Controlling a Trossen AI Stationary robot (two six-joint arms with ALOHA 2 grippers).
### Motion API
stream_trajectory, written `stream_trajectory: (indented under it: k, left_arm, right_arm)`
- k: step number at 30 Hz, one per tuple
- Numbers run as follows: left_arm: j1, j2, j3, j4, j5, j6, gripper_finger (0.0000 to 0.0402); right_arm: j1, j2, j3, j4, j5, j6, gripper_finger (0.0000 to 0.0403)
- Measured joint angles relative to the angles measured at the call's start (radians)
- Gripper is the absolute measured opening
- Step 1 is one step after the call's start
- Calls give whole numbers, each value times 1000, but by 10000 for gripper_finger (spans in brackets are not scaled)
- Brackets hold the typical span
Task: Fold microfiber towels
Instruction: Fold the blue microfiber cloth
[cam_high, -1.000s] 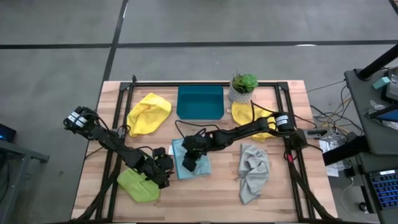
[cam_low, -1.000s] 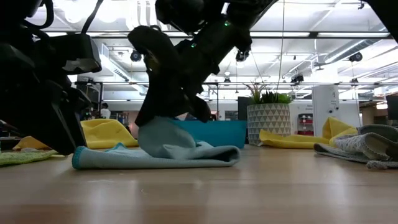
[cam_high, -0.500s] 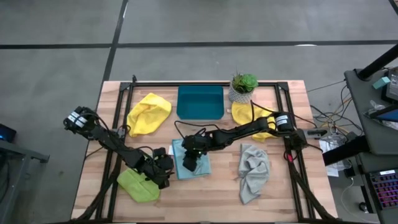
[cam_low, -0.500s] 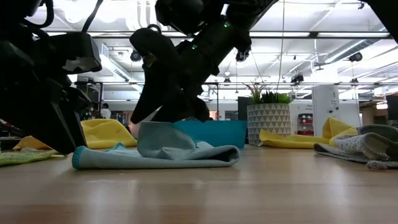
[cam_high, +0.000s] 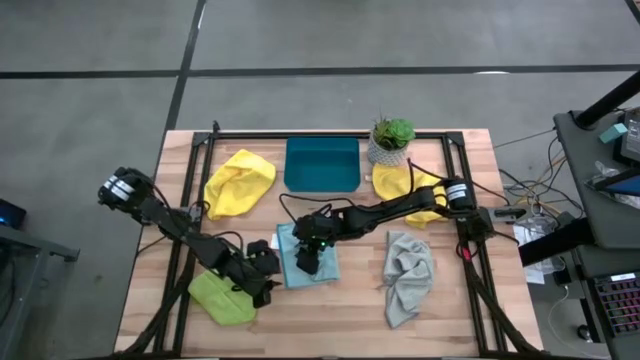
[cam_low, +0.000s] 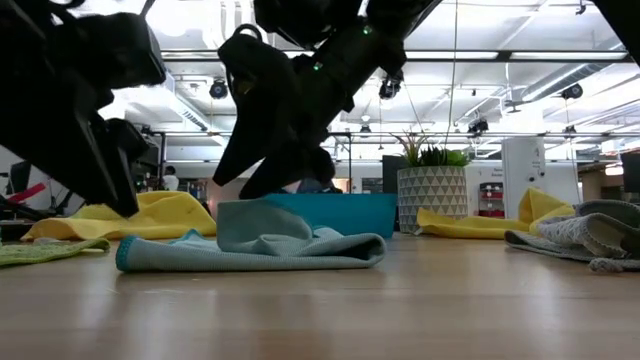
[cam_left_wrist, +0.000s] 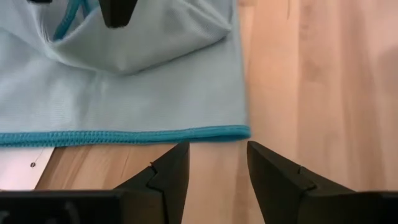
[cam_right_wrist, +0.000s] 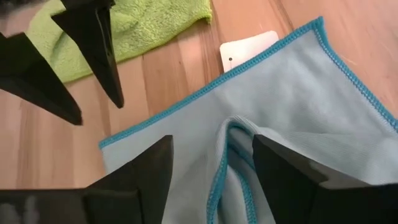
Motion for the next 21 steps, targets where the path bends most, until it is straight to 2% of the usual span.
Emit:
stream_trajectory:
  k: [5,9,15,21]
  left_arm:
    - [1,-32,0,5,-5,0,145]
    - [2,-37,12,3,-58,10,145]
    - [26,-12,73,4,-108,89,145]
    - [94,28,167,8,-110,217,145]
  right_arm:
    - [1,-30,-1,-24,1,-78,210]
    - [23,-101,-33,-47,29,-159,210]
    - [67,-248,-208,-32,108,-230,210]
    - [94,-404,-441,127,109,-255,210]
